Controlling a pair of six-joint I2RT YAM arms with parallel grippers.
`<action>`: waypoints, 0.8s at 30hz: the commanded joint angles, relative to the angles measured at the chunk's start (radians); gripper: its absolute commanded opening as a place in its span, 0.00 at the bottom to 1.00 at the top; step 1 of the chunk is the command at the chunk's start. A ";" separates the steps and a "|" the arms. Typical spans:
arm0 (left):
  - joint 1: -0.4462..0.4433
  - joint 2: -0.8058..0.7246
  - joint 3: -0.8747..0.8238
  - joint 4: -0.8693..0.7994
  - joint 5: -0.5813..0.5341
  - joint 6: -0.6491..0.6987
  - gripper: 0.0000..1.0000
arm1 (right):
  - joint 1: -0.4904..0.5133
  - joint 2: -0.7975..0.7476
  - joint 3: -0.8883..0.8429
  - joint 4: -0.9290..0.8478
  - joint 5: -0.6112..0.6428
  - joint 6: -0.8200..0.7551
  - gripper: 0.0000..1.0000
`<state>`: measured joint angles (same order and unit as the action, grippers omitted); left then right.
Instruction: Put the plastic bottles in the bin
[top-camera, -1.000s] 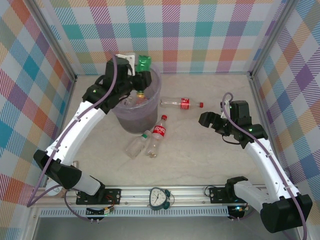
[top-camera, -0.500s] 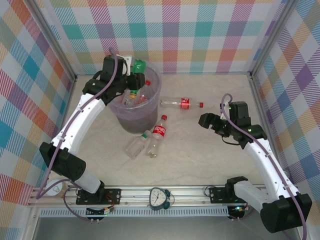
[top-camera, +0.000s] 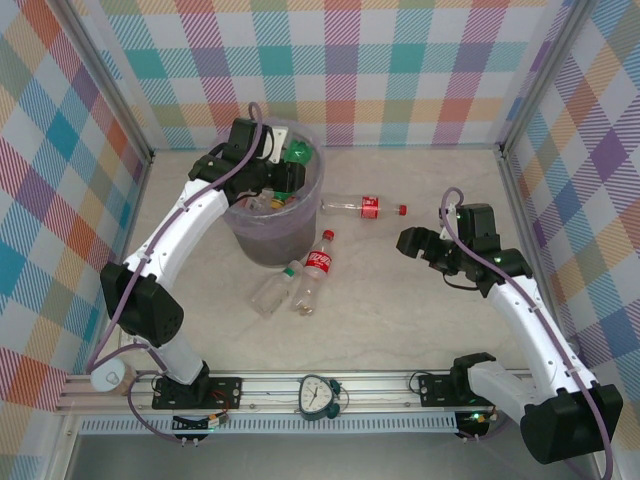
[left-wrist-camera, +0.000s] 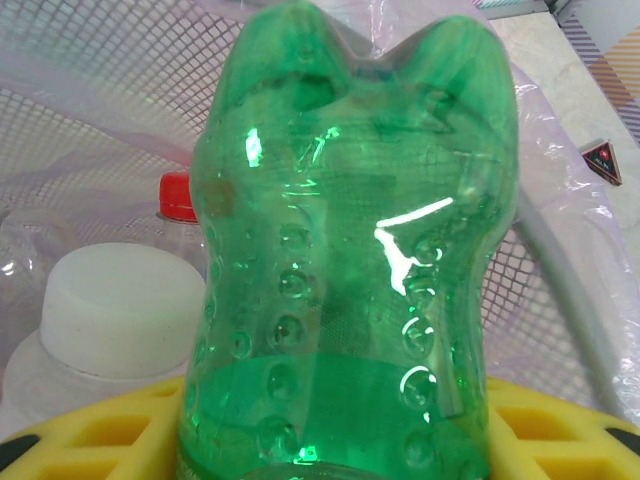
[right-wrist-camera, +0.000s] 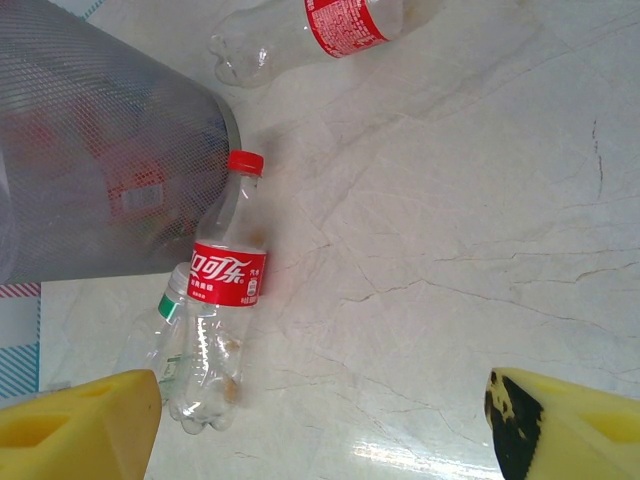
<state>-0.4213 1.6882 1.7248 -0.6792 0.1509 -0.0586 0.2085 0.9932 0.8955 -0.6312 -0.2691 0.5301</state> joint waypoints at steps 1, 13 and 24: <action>-0.004 0.071 -0.043 -0.070 0.020 0.019 0.48 | -0.006 0.007 -0.017 0.003 0.001 -0.016 0.84; 0.018 -0.010 0.050 -0.124 -0.101 0.002 0.76 | -0.006 0.012 -0.029 0.018 -0.004 -0.020 0.84; 0.021 -0.144 0.132 -0.165 -0.088 0.030 0.87 | -0.006 0.025 -0.037 0.037 -0.015 -0.015 0.84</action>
<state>-0.4042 1.6161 1.8015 -0.8078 0.0830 -0.0502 0.2085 1.0130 0.8669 -0.6182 -0.2699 0.5301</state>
